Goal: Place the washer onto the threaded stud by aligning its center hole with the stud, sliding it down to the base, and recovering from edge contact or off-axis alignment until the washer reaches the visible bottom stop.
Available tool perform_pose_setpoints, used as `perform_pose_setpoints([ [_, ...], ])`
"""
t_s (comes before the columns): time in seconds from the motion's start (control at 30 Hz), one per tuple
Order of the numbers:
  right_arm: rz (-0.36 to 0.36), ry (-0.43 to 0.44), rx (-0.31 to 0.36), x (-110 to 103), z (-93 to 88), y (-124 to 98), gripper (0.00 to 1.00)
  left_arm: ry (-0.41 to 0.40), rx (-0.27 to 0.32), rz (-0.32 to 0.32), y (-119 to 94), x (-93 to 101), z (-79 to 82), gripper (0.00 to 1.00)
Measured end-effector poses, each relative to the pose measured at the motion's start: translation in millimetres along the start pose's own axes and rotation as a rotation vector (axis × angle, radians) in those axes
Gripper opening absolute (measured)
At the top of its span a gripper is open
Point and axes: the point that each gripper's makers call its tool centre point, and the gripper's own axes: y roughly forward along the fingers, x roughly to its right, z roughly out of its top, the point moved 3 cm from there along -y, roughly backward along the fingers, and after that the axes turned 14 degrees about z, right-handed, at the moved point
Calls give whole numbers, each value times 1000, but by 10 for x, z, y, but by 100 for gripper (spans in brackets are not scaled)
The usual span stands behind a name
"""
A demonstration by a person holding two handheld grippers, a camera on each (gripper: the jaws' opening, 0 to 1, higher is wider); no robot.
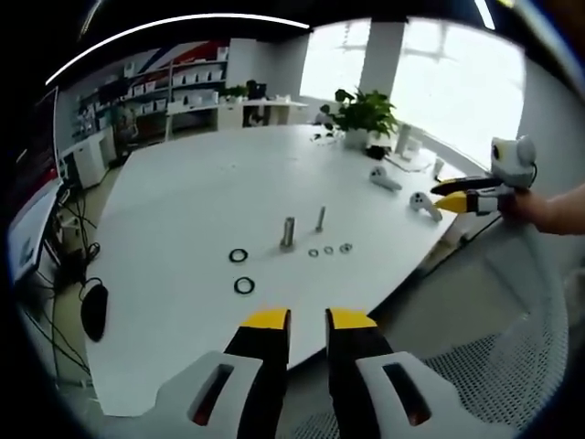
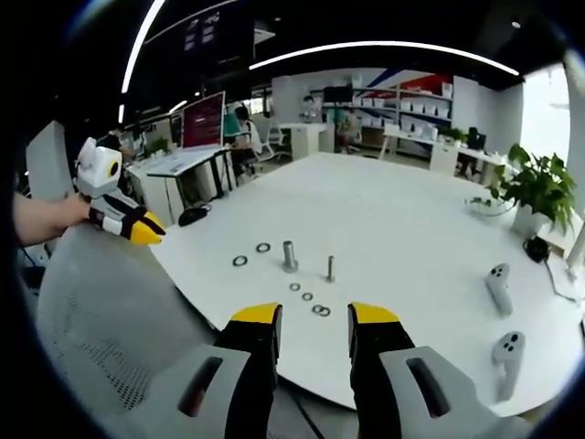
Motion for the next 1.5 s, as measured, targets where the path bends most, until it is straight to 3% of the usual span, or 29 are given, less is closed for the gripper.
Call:
perform_pose_setpoints([
  [0.17,20,2,7,-28,7,13,31,18,-101,19,65,-11,-147,14],
  [0.3,37,2,23,-54,22,14,31,15,-109,35,66,-44,-161,14],
  [0.43,65,15,37,-88,37,25,31,31,-166,44,89,-48,-236,14],
  [0.63,146,11,74,-199,91,38,31,18,-157,69,83,-96,-217,14],
  [0.73,201,11,47,-266,46,70,31,15,-167,79,86,-102,-232,15],
  [0.83,245,7,29,-322,21,99,31,32,-251,103,100,-142,-358,16],
  [0.9,272,3,30,-356,24,109,31,49,-260,94,113,-122,-374,16],
  [1.0,272,2,29,-363,22,104,31,72,-242,110,87,-131,-338,15],
  [1.03,271,3,30,-363,21,101,31,74,-174,149,80,-197,-230,15],
  [1.1,267,11,27,-352,16,101,31,17,-126,171,65,-255,-158,18],
  [1.13,267,13,25,-352,13,102,31,-28,-145,159,70,-254,-182,19],
  [1.2,264,11,17,-351,-1,105,31,-27,-227,144,90,-243,-277,20],
  [1.33,272,4,12,-362,-7,106,31,77,-273,152,155,-260,-288,21],
  [1.5,270,0,20,-363,4,102,31,72,-333,127,331,-368,-262,21],
])
